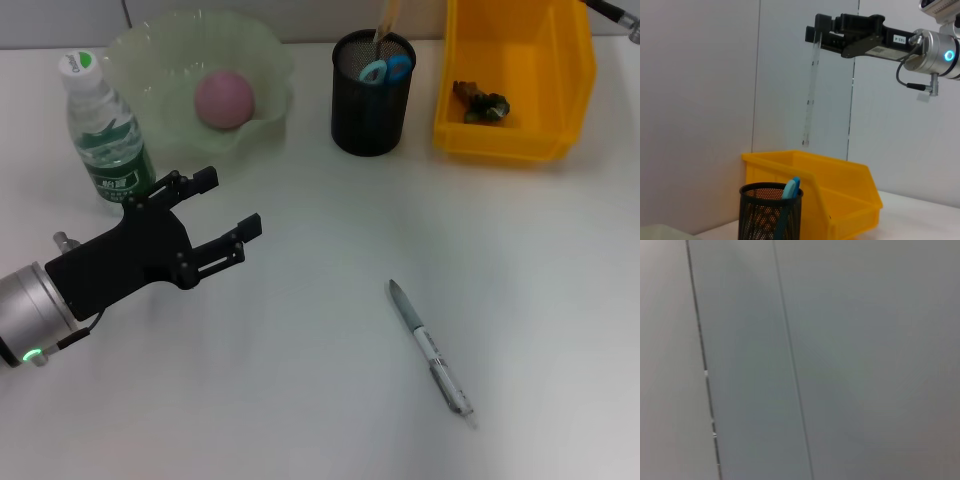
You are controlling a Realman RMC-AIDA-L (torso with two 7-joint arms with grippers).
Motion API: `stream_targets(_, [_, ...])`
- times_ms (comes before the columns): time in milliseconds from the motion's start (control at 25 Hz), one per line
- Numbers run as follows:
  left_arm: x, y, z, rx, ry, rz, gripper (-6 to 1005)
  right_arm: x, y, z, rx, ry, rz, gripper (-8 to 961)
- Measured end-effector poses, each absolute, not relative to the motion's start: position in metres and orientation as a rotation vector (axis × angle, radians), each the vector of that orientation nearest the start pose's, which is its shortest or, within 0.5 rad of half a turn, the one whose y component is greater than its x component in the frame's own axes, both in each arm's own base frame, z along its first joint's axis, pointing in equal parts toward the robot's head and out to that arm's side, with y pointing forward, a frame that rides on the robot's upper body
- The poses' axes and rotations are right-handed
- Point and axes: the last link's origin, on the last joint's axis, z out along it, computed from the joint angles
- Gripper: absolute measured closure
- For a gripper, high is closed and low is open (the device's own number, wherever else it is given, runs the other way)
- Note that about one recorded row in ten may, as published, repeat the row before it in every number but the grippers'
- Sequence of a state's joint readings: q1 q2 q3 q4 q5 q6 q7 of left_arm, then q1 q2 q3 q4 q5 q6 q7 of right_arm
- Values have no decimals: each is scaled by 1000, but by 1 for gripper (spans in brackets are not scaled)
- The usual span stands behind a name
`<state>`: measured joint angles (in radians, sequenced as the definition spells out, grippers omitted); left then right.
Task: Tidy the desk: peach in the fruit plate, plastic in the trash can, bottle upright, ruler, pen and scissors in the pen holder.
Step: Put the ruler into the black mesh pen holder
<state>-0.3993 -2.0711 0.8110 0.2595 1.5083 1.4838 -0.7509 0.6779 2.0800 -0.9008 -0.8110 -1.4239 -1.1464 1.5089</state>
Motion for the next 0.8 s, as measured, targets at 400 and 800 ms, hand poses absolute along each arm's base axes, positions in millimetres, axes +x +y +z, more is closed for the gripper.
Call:
stream_targets(400, [-301,282,-36,-2318,-444,-937,194,152,447,41,-2198,476,1054,557])
stream_targets(800, [-301,279,-40,-2321,-442,-932,195,153,462,20,-2185,479,944,558])
